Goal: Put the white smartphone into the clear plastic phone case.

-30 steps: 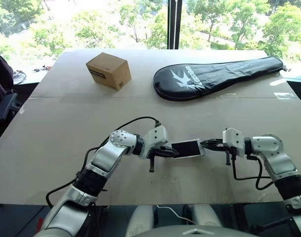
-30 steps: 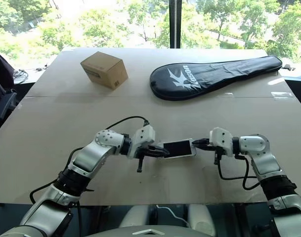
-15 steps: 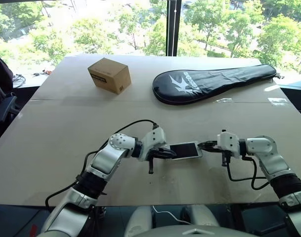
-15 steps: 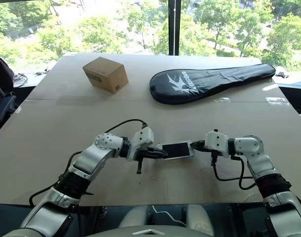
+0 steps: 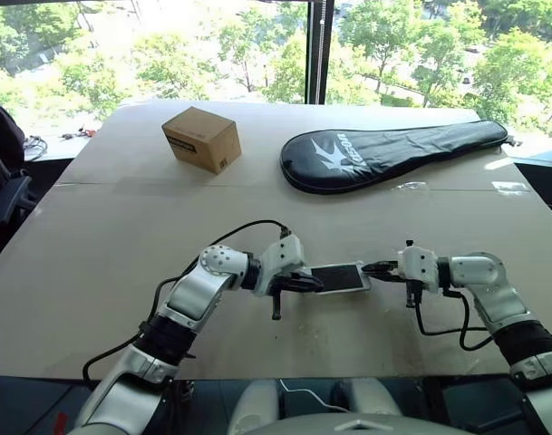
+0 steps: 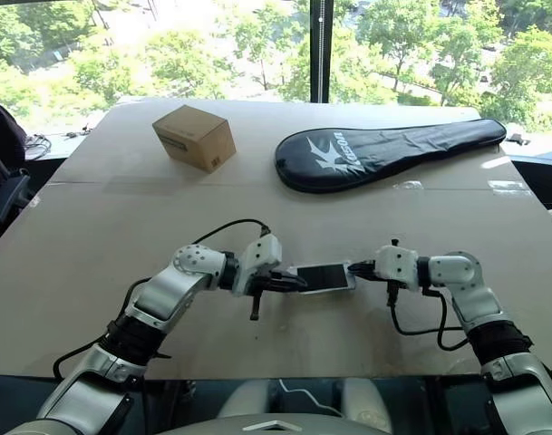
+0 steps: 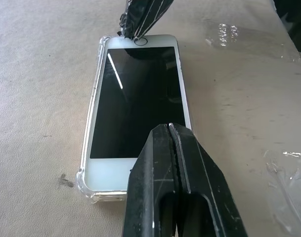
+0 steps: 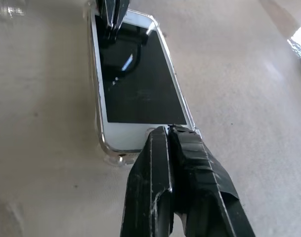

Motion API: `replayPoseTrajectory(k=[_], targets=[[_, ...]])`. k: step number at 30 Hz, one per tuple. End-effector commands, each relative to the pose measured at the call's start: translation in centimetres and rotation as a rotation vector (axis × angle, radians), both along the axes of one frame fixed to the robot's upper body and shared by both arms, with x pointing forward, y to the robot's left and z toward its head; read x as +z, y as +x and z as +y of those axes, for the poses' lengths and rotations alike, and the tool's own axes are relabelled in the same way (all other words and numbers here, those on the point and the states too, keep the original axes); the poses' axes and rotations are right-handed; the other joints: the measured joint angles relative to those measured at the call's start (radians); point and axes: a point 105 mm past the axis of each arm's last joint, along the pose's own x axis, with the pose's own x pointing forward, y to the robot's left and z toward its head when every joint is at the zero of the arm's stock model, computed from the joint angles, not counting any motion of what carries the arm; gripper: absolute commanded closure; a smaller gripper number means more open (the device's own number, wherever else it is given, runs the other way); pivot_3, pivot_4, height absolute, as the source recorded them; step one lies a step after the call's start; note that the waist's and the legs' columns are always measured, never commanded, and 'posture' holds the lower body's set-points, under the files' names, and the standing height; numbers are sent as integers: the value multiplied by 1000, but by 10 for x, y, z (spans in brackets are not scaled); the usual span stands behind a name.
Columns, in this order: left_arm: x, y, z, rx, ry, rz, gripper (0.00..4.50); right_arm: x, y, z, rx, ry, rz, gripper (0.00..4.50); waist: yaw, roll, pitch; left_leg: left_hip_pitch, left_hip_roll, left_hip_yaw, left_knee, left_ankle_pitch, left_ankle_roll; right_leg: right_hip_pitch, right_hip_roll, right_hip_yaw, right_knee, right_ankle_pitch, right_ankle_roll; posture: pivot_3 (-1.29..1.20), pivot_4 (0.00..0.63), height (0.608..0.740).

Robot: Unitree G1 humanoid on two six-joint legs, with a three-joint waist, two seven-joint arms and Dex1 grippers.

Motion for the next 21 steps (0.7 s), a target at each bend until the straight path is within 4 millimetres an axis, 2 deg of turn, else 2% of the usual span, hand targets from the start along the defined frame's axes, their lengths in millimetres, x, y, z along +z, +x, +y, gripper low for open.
replayPoseTrajectory(k=[1, 6, 10, 15, 19, 21], targets=[[-4, -5, -2, -17, 12, 6, 4500, -68, -72, 4, 197, -121, 394, 4377, -1, 1, -1, 0, 0, 0, -4, 0, 0, 0, 0, -1, -1, 0, -1, 0, 150, 740], [-5, -3, -2, -22, 16, 3, 4500, -67, -77, -2, 218, -111, 426, 4377, 1, 3, -5, 0, 1, -6, -16, 0, 0, -5, 2, -7, -12, -1, -1, 0, 150, 740], [-6, -4, -3, -26, 16, 5, 4500, -61, -72, -1, 207, -81, 399, 4377, 0, 4, -5, -1, 1, -9, -19, -1, 0, -5, 2, -8, -15, -5, -2, 0, 150, 740], [-8, -6, -4, -36, 18, 12, 4500, -50, -74, 1, 254, -32, 381, 4377, 0, 8, -3, -2, 1, -11, -20, -2, 0, -5, 2, -9, -17, -5, -2, 0, 150, 740], [-8, -6, -6, -41, 17, 15, 4500, -34, -63, 9, 220, 80, 307, 4377, -1, 10, -1, -2, 1, -12, -20, -2, 0, -5, 3, -9, -17, -5, -3, 0, 150, 740], [-9, -8, -6, -44, 15, 18, 4500, -33, -68, 5, 242, 59, 307, 4377, -2, 14, 1, -2, 1, -13, -20, -2, 0, -5, 3, -9, -17, -5, -2, 0, 150, 740]])
